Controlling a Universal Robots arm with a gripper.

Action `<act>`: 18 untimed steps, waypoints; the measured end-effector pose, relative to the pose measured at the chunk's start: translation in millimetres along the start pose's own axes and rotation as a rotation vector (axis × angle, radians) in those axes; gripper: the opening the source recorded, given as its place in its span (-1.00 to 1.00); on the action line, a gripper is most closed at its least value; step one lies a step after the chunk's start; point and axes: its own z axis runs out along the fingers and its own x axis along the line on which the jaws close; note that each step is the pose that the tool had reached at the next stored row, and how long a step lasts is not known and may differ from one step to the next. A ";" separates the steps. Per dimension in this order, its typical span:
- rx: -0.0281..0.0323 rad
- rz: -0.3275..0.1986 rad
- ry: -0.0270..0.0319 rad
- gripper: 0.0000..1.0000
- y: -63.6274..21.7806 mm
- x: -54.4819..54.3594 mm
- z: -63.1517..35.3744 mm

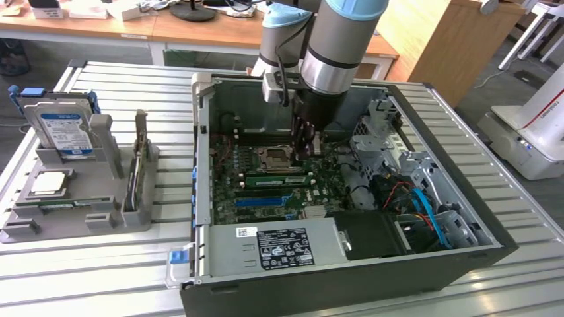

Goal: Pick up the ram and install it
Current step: 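Press down the ram until it locks into place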

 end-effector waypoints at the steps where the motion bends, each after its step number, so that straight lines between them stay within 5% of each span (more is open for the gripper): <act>1: 0.0000 0.000 0.0000 -0.65 0.0 0.0 0.0; 2: 0.0000 0.000 0.0000 -0.77 0.0 0.0 0.0; 12: -0.0001 0.000 0.0002 -0.79 -1.2 0.1 -0.1; 18: 0.0000 0.000 0.0000 -0.79 -11.4 0.0 -0.4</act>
